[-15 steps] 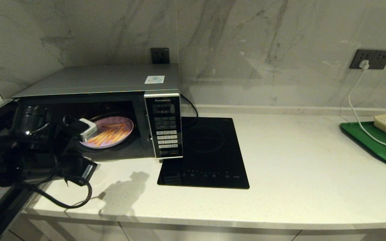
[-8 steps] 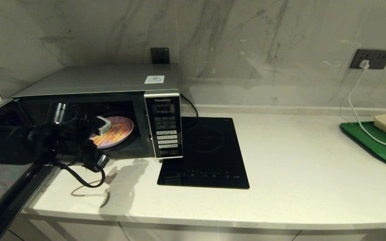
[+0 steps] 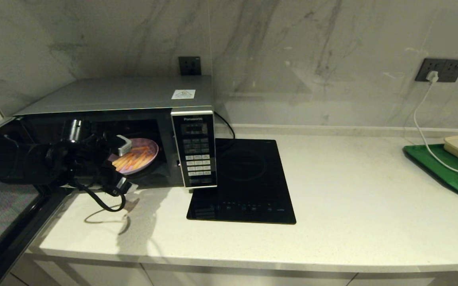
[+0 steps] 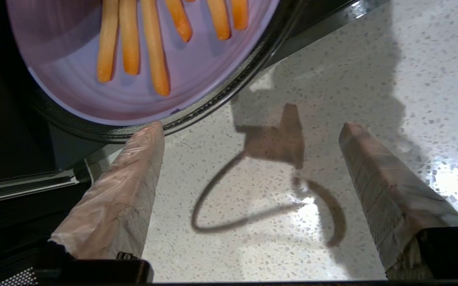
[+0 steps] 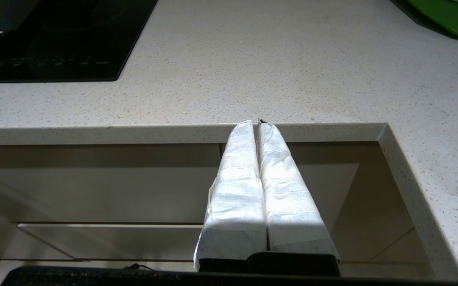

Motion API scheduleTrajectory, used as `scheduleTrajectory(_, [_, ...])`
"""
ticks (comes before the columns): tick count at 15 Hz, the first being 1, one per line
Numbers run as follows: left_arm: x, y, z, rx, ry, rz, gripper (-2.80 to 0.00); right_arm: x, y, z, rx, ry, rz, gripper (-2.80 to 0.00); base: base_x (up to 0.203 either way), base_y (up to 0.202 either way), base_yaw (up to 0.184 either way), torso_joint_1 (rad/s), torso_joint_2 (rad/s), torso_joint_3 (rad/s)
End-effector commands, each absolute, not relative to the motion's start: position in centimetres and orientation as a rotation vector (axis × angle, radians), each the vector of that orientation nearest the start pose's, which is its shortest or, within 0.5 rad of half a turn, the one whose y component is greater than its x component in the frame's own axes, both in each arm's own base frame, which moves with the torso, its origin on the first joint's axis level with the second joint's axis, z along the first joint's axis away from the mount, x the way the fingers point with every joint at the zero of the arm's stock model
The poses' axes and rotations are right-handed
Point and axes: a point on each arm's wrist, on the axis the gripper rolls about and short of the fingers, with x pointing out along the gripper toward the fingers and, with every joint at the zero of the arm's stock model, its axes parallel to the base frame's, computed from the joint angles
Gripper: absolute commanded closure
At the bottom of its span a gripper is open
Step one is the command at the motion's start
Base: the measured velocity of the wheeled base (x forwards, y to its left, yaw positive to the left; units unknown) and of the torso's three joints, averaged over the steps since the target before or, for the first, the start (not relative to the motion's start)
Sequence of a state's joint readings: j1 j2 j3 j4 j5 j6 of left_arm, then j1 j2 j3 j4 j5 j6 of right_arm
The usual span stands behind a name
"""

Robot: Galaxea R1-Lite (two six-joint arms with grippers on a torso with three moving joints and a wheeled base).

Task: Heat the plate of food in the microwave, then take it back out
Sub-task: Take the plate out of the microwave

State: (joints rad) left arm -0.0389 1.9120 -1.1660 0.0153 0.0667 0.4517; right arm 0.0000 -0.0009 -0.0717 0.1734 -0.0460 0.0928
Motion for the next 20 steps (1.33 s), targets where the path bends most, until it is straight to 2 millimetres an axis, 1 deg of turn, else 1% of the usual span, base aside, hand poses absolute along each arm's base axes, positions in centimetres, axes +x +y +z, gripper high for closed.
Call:
scheduleTrajectory(1, [35.7, -1.6, 14.7, 0.490, 0.755, -0.163, -2.80, -2.9, -0.1, 7.7, 0.091, 0.101, -0.051, 0.00, 0.000, 0.000, 0.000, 0.000, 0.00, 0.000])
scheduleTrajectory(4, [35.7, -1.8, 14.9, 0.601, 0.742, -0.207, -2.80, -2.9, -0.1, 7.7, 0.090, 0.101, -0.049, 0.00, 0.000, 0.000, 0.000, 0.000, 0.00, 0.000])
scheduleTrajectory(8, [36.6, -1.5, 16.6, 0.785, 0.693, -0.256, -2.80, -2.9, -0.1, 7.7, 0.091, 0.101, -0.051, 0.00, 0.000, 0.000, 0.000, 0.000, 0.00, 0.000])
scheduleTrajectory(10, [37.1, -1.5, 16.7, 0.842, 0.712, -0.270, -2.80, -2.9, -0.1, 7.7, 0.091, 0.101, -0.051, 0.00, 0.000, 0.000, 0.000, 0.000, 0.00, 0.000])
scheduleTrajectory(12, [37.8, -1.7, 16.2, 0.862, 0.739, -0.267, -2.80, -2.9, -0.1, 7.7, 0.091, 0.101, -0.051, 0.00, 0.000, 0.000, 0.000, 0.000, 0.00, 0.000])
scheduleTrajectory(14, [37.9, -1.7, 15.6, 0.864, 0.755, -0.277, -2.80, -2.9, -0.1, 7.7, 0.090, 0.101, -0.051, 0.00, 0.000, 0.000, 0.000, 0.000, 0.00, 0.000])
scheduleTrajectory(20, [37.7, -2.0, 14.0, 0.860, 0.799, -0.314, -2.80, -2.9, -0.1, 7.7, 0.091, 0.101, -0.051, 0.00, 0.000, 0.000, 0.000, 0.000, 0.00, 0.000])
